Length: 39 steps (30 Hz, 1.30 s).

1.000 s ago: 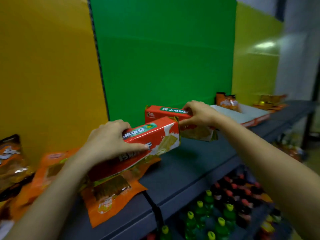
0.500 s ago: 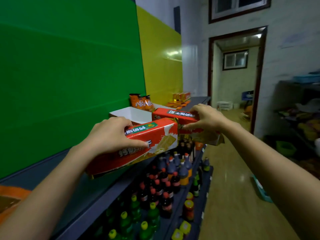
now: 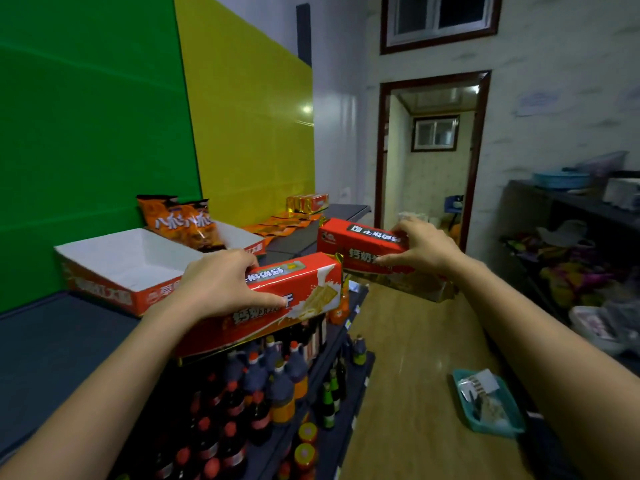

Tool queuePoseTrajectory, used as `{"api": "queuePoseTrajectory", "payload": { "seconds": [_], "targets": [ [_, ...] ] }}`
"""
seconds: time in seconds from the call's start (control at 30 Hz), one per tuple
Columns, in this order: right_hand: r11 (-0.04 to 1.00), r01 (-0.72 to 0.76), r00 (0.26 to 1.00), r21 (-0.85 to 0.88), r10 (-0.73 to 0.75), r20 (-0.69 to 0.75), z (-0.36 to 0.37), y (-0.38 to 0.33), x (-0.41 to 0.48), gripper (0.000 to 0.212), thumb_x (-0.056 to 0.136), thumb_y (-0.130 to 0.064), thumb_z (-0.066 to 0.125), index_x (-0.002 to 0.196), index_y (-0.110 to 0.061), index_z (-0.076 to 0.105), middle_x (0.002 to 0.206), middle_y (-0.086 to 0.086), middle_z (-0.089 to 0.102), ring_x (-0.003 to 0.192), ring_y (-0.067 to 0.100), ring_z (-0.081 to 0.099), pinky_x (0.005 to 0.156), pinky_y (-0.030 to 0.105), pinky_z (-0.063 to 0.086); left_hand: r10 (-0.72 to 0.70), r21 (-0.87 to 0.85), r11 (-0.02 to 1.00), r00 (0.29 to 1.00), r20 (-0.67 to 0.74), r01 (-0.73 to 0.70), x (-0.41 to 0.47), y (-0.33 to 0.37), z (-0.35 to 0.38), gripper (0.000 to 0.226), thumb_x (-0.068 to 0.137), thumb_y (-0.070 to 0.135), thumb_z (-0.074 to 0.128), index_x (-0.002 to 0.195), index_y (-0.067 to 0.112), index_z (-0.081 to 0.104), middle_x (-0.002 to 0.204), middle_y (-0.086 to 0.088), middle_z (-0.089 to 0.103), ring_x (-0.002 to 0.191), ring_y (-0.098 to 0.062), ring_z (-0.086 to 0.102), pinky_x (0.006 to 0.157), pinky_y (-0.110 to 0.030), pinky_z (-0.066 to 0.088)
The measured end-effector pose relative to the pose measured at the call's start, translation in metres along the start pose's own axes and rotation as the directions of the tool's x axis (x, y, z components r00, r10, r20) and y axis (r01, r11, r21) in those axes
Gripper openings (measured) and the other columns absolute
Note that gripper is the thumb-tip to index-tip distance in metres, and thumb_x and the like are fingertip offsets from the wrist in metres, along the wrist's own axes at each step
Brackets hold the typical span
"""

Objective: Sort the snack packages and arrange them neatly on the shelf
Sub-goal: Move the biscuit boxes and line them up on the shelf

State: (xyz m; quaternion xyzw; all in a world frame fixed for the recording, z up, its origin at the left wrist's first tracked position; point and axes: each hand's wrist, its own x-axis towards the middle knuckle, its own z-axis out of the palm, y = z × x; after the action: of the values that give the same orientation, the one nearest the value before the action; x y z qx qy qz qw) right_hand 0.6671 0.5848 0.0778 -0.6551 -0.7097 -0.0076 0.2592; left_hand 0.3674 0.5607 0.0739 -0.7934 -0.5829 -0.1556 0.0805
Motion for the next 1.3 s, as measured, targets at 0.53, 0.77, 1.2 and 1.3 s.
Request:
{"api": "queuePoseTrajectory", "payload": {
  "seconds": [0.53,0.77,1.2,1.3],
  "targets": [
    [0.998,-0.056,0.997,0.012,0.056,-0.044,0.047,0.177,0.206,0.068,0.072,-0.051,0.072,0.126,-0.017,0.049,0.123,0.003,0.055,0.109,0.018,0.056,0.084,0.030,0.049,0.003,0.039,0.999,1.000,-0.021,-0.002,0.270,0.077,0.120,0.073,0.055,0.081,0.060,0.102,0.025,0.061,0.109,0.006,0.063,0.100,-0.018,0.060,0.072,-0.029,0.044],
    [0.998,-0.059,0.997,-0.009,0.058,-0.049,0.057,0.246,0.315,0.067,0.074,-0.050,0.071,0.128,-0.018,0.047,0.125,0.003,0.054,0.112,0.019,0.055,0.084,0.029,0.046,-0.013,0.054,0.998,0.997,-0.071,0.016,0.391,0.104,0.155,0.075,0.057,0.079,0.060,0.108,0.024,0.059,0.113,0.005,0.062,0.103,-0.019,0.059,0.070,-0.027,0.040],
    [0.997,0.033,0.999,-0.068,-0.034,-0.015,0.097,0.393,0.521,0.066,0.073,-0.052,0.071,0.125,-0.017,0.049,0.121,0.003,0.055,0.107,0.019,0.057,0.087,0.034,0.051,-0.156,0.049,0.986,0.985,-0.072,0.160,0.586,0.162,0.240,0.079,0.059,0.076,0.062,0.114,0.019,0.058,0.116,0.002,0.063,0.101,-0.018,0.061,0.073,-0.029,0.047],
    [0.992,0.086,0.996,-0.093,-0.087,-0.003,0.094,0.421,0.571,0.067,0.074,-0.052,0.070,0.127,-0.017,0.048,0.122,0.003,0.055,0.108,0.019,0.057,0.088,0.035,0.052,-0.199,0.060,0.977,0.976,-0.092,0.205,0.631,0.176,0.255,0.079,0.059,0.076,0.062,0.114,0.020,0.058,0.115,0.003,0.063,0.100,-0.016,0.061,0.070,-0.026,0.045]
  ]
}}
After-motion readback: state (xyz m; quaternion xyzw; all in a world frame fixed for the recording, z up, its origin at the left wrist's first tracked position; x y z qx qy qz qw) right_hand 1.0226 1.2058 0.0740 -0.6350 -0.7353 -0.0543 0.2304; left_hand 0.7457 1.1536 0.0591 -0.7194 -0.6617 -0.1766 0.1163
